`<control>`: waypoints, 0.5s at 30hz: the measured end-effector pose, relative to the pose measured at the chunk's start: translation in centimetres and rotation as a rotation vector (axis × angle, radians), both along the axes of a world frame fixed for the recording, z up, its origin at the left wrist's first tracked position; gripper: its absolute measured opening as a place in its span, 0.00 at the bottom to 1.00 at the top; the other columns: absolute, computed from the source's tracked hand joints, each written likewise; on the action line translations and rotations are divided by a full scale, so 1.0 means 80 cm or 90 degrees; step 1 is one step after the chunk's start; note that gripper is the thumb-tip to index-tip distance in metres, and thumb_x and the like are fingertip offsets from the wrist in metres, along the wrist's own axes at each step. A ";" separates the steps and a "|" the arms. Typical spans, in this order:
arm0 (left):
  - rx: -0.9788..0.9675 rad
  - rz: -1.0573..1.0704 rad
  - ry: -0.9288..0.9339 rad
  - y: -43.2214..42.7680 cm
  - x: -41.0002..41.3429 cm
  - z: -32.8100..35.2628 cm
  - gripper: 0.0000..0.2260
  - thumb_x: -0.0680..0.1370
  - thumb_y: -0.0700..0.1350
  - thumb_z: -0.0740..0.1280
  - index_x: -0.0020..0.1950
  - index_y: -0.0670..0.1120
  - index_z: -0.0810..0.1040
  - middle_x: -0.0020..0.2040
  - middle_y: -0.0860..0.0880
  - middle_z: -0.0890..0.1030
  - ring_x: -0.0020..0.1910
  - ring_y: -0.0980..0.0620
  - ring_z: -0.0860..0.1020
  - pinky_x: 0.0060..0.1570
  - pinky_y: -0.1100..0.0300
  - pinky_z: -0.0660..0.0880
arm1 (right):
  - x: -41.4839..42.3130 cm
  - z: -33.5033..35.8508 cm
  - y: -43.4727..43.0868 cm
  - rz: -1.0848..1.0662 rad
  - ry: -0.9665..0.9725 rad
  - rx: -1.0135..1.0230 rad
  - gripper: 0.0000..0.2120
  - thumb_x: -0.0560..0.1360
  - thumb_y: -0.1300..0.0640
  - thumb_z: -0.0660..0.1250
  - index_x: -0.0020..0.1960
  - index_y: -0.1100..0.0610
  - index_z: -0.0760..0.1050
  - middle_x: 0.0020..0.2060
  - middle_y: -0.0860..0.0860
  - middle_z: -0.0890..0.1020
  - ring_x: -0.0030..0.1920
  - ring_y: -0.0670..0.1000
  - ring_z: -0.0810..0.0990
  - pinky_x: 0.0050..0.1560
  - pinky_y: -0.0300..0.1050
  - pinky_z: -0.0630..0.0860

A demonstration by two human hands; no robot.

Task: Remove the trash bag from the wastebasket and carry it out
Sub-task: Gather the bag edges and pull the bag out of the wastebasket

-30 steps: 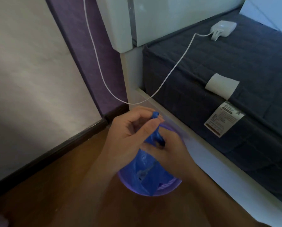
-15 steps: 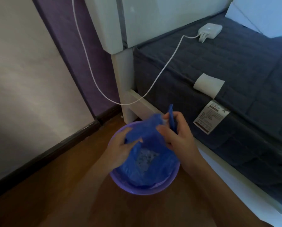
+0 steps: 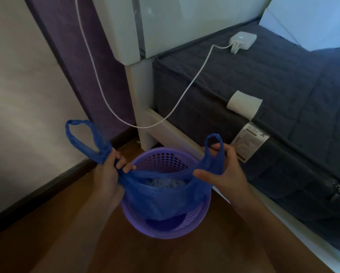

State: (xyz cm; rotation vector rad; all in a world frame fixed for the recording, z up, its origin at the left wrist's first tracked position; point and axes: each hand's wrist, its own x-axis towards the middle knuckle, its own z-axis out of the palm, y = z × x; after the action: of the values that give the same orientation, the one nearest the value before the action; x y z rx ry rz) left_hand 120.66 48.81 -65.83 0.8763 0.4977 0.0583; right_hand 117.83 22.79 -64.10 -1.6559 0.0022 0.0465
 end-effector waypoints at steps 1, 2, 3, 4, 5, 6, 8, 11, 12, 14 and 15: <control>0.009 -0.018 -0.011 0.003 -0.001 0.002 0.16 0.84 0.49 0.58 0.36 0.48 0.68 0.26 0.54 0.63 0.23 0.55 0.64 0.37 0.58 0.71 | 0.000 -0.004 0.004 0.058 0.016 -0.027 0.33 0.64 0.60 0.80 0.62 0.41 0.68 0.57 0.28 0.78 0.59 0.34 0.78 0.50 0.35 0.79; 0.013 -0.035 -0.021 0.006 -0.003 0.005 0.16 0.84 0.49 0.58 0.36 0.48 0.67 0.27 0.54 0.63 0.23 0.55 0.64 0.36 0.59 0.71 | 0.001 -0.011 0.008 0.110 0.032 -0.041 0.34 0.67 0.63 0.78 0.63 0.39 0.68 0.56 0.26 0.78 0.58 0.33 0.78 0.50 0.32 0.78; 0.008 -0.053 -0.026 0.009 -0.005 0.008 0.17 0.84 0.50 0.57 0.36 0.49 0.68 0.27 0.54 0.62 0.23 0.56 0.63 0.35 0.60 0.72 | 0.000 -0.020 0.013 0.143 0.046 -0.039 0.31 0.69 0.64 0.77 0.63 0.40 0.71 0.56 0.29 0.80 0.60 0.36 0.79 0.51 0.33 0.78; -0.005 -0.067 -0.029 0.013 -0.007 0.009 0.17 0.84 0.51 0.57 0.35 0.49 0.68 0.27 0.54 0.62 0.23 0.56 0.63 0.34 0.60 0.73 | 0.000 -0.030 0.019 0.151 0.059 -0.020 0.26 0.71 0.63 0.75 0.64 0.44 0.74 0.57 0.36 0.83 0.61 0.43 0.80 0.53 0.37 0.79; -0.024 -0.082 -0.029 0.017 -0.009 0.010 0.17 0.83 0.51 0.57 0.35 0.49 0.68 0.27 0.54 0.62 0.23 0.56 0.62 0.34 0.61 0.73 | 0.000 -0.036 0.026 0.151 0.073 0.004 0.21 0.73 0.61 0.72 0.65 0.49 0.75 0.57 0.40 0.84 0.62 0.47 0.81 0.54 0.39 0.79; -0.049 -0.095 -0.025 0.019 -0.011 0.012 0.18 0.83 0.52 0.57 0.35 0.49 0.69 0.28 0.54 0.62 0.24 0.56 0.63 0.34 0.61 0.74 | -0.001 -0.039 0.032 0.141 0.075 0.023 0.19 0.75 0.60 0.69 0.65 0.52 0.75 0.56 0.41 0.84 0.62 0.47 0.81 0.54 0.39 0.79; -0.093 -0.114 -0.034 0.019 -0.014 0.014 0.16 0.83 0.52 0.58 0.37 0.48 0.70 0.29 0.53 0.64 0.26 0.56 0.65 0.35 0.61 0.74 | 0.000 -0.039 0.043 0.101 0.066 0.047 0.15 0.79 0.60 0.65 0.65 0.55 0.76 0.56 0.42 0.85 0.60 0.43 0.81 0.53 0.36 0.79; 0.042 -0.136 -0.101 0.008 -0.021 0.014 0.04 0.80 0.44 0.63 0.46 0.46 0.75 0.31 0.52 0.72 0.31 0.55 0.73 0.35 0.63 0.77 | 0.008 -0.036 0.054 -0.041 0.144 0.151 0.16 0.75 0.51 0.69 0.60 0.58 0.78 0.54 0.54 0.86 0.54 0.52 0.85 0.49 0.42 0.82; 0.141 -0.152 -0.119 0.004 -0.025 0.013 0.04 0.79 0.40 0.63 0.50 0.46 0.77 0.33 0.52 0.77 0.34 0.54 0.78 0.38 0.62 0.79 | 0.011 -0.035 0.057 -0.082 0.172 0.187 0.20 0.73 0.46 0.72 0.58 0.59 0.78 0.52 0.58 0.86 0.51 0.55 0.86 0.51 0.49 0.83; 0.276 -0.193 -0.142 -0.004 -0.032 0.008 0.07 0.79 0.39 0.65 0.54 0.45 0.80 0.42 0.52 0.84 0.45 0.52 0.82 0.47 0.61 0.81 | 0.018 -0.030 0.065 -0.102 0.171 0.272 0.19 0.75 0.47 0.70 0.52 0.63 0.78 0.42 0.59 0.87 0.44 0.58 0.86 0.52 0.55 0.82; 0.284 -0.205 -0.147 -0.010 -0.034 0.007 0.06 0.78 0.40 0.65 0.52 0.44 0.81 0.46 0.51 0.85 0.50 0.50 0.83 0.50 0.60 0.80 | 0.021 -0.024 0.071 -0.106 0.152 0.333 0.14 0.79 0.51 0.66 0.46 0.64 0.77 0.34 0.56 0.85 0.36 0.56 0.84 0.49 0.53 0.83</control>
State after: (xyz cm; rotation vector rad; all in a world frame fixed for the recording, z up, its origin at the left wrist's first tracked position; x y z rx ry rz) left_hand 117.90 48.04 -65.24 1.3589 0.1199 -0.0253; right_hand 119.50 28.44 -66.05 -1.1149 0.2869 0.1082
